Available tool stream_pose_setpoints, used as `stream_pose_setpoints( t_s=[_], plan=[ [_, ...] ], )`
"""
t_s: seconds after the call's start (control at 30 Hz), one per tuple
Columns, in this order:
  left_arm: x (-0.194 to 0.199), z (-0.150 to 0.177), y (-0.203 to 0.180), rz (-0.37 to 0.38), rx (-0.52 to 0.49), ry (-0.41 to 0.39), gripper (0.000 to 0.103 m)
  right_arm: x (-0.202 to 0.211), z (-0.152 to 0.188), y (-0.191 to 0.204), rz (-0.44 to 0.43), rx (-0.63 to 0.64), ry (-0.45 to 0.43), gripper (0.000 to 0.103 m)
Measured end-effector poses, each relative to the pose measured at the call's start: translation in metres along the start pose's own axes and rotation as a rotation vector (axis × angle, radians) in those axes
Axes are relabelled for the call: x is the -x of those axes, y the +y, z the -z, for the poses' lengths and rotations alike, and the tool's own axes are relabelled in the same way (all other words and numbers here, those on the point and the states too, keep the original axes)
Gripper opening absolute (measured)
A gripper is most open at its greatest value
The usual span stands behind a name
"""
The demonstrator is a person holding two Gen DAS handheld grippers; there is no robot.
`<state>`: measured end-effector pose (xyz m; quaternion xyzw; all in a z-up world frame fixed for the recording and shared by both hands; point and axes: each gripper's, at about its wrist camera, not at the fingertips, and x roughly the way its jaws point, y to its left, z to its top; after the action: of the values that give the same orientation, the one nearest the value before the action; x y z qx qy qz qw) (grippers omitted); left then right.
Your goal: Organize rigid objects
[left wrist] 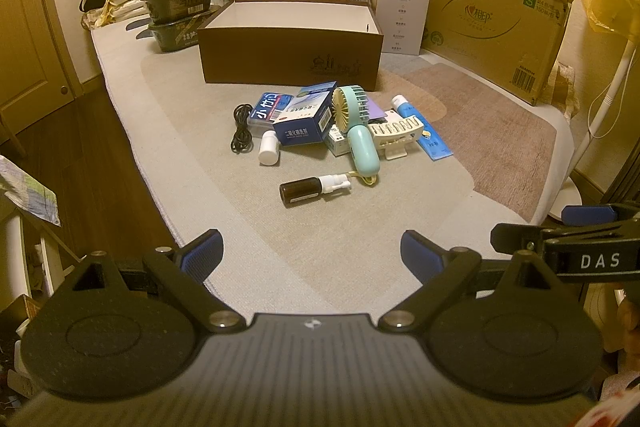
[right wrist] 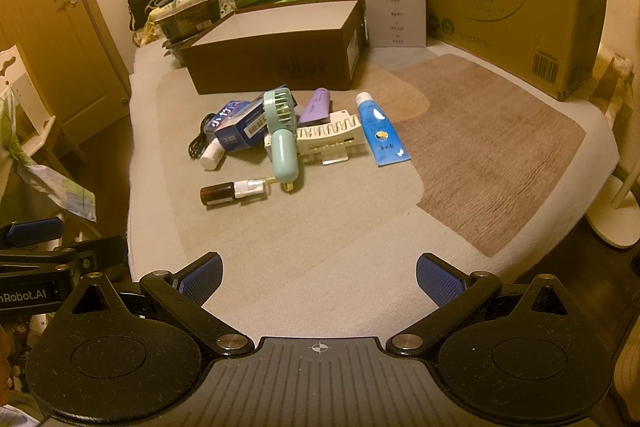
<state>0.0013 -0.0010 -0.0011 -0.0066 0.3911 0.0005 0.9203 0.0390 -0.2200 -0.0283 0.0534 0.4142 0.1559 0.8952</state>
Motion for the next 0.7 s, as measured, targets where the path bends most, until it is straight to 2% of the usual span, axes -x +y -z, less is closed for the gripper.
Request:
stream_pose_setpoints(
  t_s=[0.7],
  plan=[
    [-0.0030, -0.0019, -0.0056, -0.001, -0.001, 0.001, 0.095, -0.0021, -0.0005, -0.0003, -0.001, -0.001, 0.004, 0.103]
  ],
)
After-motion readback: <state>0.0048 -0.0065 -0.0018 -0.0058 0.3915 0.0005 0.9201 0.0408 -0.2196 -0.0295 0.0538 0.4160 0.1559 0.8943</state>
